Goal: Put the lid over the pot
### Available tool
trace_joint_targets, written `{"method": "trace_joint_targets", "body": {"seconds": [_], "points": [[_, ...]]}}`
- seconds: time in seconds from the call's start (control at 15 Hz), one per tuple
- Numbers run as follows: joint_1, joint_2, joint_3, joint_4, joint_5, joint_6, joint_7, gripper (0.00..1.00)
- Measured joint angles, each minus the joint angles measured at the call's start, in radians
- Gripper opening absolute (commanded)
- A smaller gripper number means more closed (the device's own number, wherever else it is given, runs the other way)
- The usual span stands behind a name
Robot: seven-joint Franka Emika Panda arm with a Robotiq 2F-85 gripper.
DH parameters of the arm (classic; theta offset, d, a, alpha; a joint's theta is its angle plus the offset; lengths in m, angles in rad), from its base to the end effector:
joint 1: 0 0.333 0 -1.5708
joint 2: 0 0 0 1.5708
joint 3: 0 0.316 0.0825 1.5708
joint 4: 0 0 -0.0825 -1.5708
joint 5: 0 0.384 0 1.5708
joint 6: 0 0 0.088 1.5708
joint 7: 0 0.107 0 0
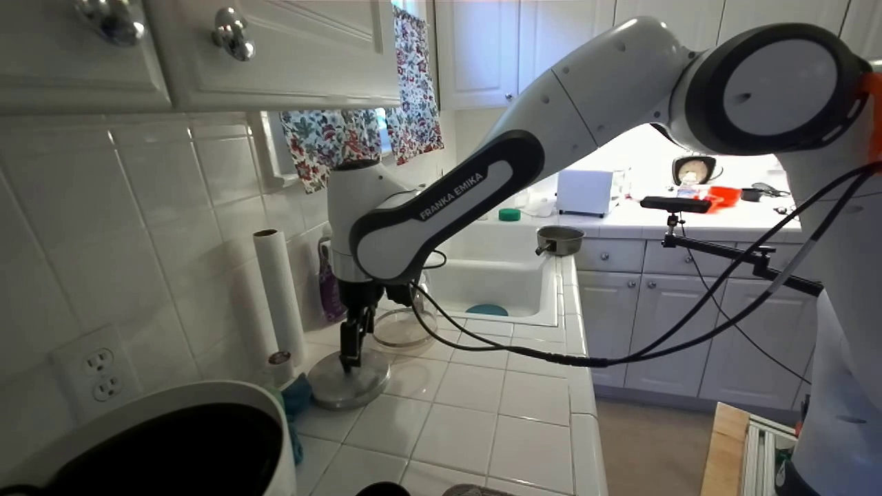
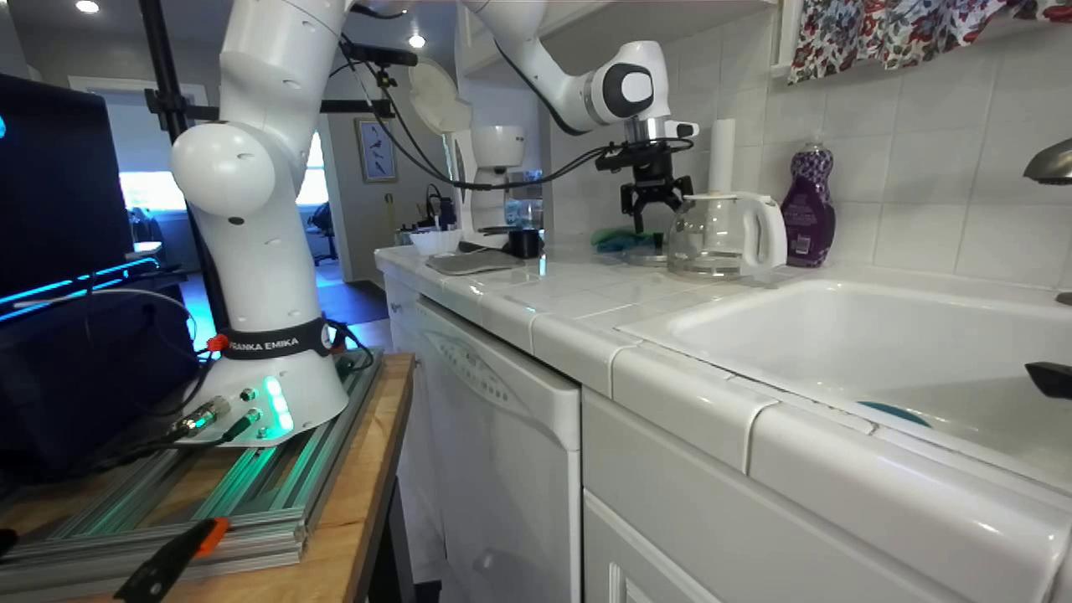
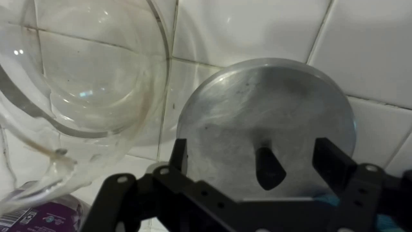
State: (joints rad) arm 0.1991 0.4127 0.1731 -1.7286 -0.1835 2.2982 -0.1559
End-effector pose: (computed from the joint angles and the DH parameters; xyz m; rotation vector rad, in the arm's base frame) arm 0.6331 0.2304 0.3632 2.9237 0.9349 0.2655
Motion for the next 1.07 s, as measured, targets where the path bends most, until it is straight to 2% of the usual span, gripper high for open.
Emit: {"method": "trace_joint_targets", "body": {"seconds": [0.6, 1.07], "points": [[0.036, 0.097, 0.002, 0.112, 0.000, -0.037, -0.046, 1.00], [0.040, 0.100, 0.001, 0.123, 0.000, -0.039, -0.046, 1.00]]}}
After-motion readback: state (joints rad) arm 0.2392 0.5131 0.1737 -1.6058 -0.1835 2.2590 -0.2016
